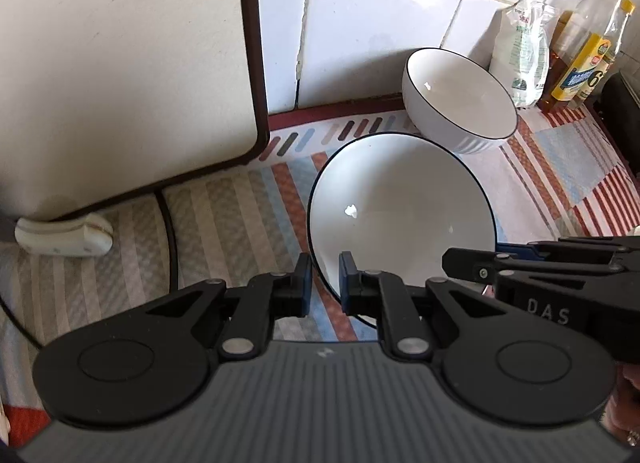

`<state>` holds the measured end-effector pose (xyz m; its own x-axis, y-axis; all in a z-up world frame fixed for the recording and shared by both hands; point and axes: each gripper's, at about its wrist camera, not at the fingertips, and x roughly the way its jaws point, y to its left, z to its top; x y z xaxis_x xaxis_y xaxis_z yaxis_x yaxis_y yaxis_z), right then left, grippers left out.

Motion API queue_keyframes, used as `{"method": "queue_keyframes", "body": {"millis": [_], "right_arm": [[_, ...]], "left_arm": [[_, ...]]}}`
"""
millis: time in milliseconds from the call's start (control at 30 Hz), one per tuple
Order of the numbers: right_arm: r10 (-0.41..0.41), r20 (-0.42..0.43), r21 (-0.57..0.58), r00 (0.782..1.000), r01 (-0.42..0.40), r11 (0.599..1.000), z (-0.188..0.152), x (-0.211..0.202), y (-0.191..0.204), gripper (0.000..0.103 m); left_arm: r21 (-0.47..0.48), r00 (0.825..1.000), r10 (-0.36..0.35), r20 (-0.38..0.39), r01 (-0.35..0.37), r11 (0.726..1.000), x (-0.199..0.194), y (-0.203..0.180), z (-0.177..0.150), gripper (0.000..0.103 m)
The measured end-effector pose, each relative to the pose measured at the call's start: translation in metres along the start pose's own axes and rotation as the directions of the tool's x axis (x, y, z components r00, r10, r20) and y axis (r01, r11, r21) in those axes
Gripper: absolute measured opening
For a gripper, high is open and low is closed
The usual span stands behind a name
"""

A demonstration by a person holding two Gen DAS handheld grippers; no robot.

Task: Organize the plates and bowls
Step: 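Lift the white bowl with both grippers and carry it toward the first bowl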

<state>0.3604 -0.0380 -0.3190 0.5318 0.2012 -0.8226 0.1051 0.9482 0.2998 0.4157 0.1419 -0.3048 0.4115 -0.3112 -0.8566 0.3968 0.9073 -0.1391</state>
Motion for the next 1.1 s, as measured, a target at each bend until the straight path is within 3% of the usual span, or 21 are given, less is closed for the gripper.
{"method": "queue_keyframes", "body": {"millis": [267, 533, 833, 1100], "right_arm": [[-0.001, 0.015, -0.018, 1.000, 0.001, 1.000, -0.008, -0.041, 0.001, 0.022], [-0.033, 0.026, -0.034, 0.999, 0.033, 0.999, -0.025, -0.086, -0.003, 0.022], [-0.022, 0.078, -0.044, 0.997, 0.026, 0.999, -0.043, -0.145, -0.019, 0.021], [-0.026, 0.095, -0.053, 0.995, 0.031, 0.998, -0.046, -0.182, -0.032, 0.021]], "left_arm": [[0.022, 1.000, -0.011, 0.020, 0.011, 1.000, -0.036, -0.014, -0.012, 0.012], [0.051, 0.996, -0.013, 0.091, 0.008, 0.999, -0.080, -0.044, -0.032, 0.012], [0.067, 0.995, -0.033, 0.092, 0.027, 0.997, -0.116, -0.079, -0.053, 0.012], [0.106, 0.993, -0.048, 0.108, 0.037, 0.994, -0.141, -0.112, -0.052, 0.013]]}}
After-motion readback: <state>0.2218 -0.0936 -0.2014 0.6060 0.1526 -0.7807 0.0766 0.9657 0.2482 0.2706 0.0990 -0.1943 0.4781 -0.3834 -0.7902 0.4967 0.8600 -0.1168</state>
